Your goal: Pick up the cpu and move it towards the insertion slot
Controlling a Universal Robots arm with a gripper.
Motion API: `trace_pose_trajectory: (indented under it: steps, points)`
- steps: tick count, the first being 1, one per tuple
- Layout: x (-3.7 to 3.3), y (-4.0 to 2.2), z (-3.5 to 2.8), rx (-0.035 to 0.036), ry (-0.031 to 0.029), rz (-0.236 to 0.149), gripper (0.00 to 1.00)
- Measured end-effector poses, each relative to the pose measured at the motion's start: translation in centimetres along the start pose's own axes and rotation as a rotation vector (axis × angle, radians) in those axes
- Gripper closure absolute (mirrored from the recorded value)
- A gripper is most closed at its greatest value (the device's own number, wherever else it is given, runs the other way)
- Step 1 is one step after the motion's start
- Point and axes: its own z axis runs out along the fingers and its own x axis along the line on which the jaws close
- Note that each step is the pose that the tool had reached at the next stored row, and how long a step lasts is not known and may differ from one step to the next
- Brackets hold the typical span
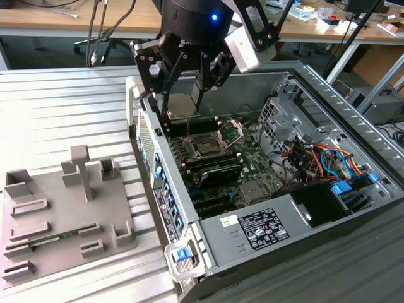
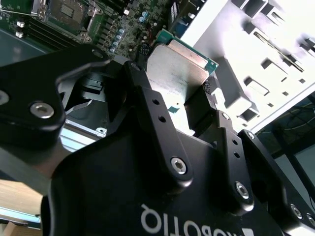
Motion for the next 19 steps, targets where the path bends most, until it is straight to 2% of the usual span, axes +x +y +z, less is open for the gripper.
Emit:
trace_pose_trajectory:
  steps: [19]
  points:
    - [-1.61, -0.04, 0.00, -0.0001, 0.0000, 0.000, 0.45]
